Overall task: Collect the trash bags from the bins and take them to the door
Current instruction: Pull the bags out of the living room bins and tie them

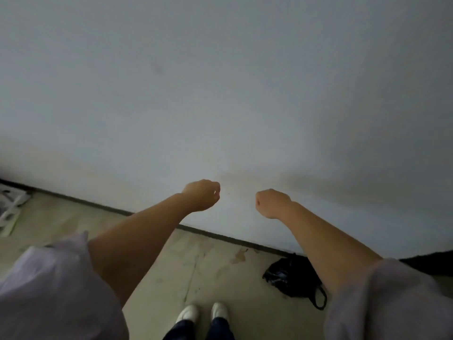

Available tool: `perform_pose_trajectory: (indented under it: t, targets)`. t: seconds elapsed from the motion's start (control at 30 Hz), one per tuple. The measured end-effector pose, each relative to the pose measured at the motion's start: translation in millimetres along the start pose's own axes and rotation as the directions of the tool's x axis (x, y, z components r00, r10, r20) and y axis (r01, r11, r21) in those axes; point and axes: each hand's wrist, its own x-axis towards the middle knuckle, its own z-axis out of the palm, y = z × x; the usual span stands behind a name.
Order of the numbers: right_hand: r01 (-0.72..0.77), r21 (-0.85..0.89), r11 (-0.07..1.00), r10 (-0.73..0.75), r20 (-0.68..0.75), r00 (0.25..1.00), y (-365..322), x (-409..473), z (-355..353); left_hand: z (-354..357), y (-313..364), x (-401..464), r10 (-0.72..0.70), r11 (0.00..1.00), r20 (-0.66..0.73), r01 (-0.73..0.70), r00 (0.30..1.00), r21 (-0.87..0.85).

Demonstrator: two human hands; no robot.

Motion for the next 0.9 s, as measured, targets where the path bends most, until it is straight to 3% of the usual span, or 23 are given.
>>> perform_pose_trajectory:
  t: [0.1, 0.23, 0.37, 0.5, 0.67, 0.9]
  targets:
    - [0.131, -0.082, 0.988, -0.129, 0.035, 0.991, -57, 22, -9, 5, -47, -39, -0.202, 0.975, -0.045, 0.196, 0.978, -0.100]
    - [0.307, -0.230, 0.924, -0.295, 0.086, 0.952, -144, 42, -8, 19, -103, -113, -0.442, 0.870, -0.080, 0.406, 0.893, -0.281]
    - [0.505, -0.374, 0.778, -0.481, 0.163, 0.861, -250, 40, 6, 42, -156, -214, -0.655, 0.705, -0.084, 0.568, 0.751, -0.423]
    - [0.653, -0.480, 0.586, -0.631, 0.236, 0.739, -372, 9, 38, 77, -203, -330, -0.836, 0.485, -0.041, 0.700, 0.548, -0.524]
    - [0.782, -0.516, 0.350, -0.757, 0.337, 0.560, -512, -57, 102, 144, -245, -465, -0.944, 0.207, 0.082, 0.765, 0.320, -0.610]
    - [0.838, -0.531, 0.129, -0.799, 0.444, 0.405, -664, -147, 185, 210, -302, -613, -0.974, 0.005, 0.155, 0.706, 0.162, -0.708]
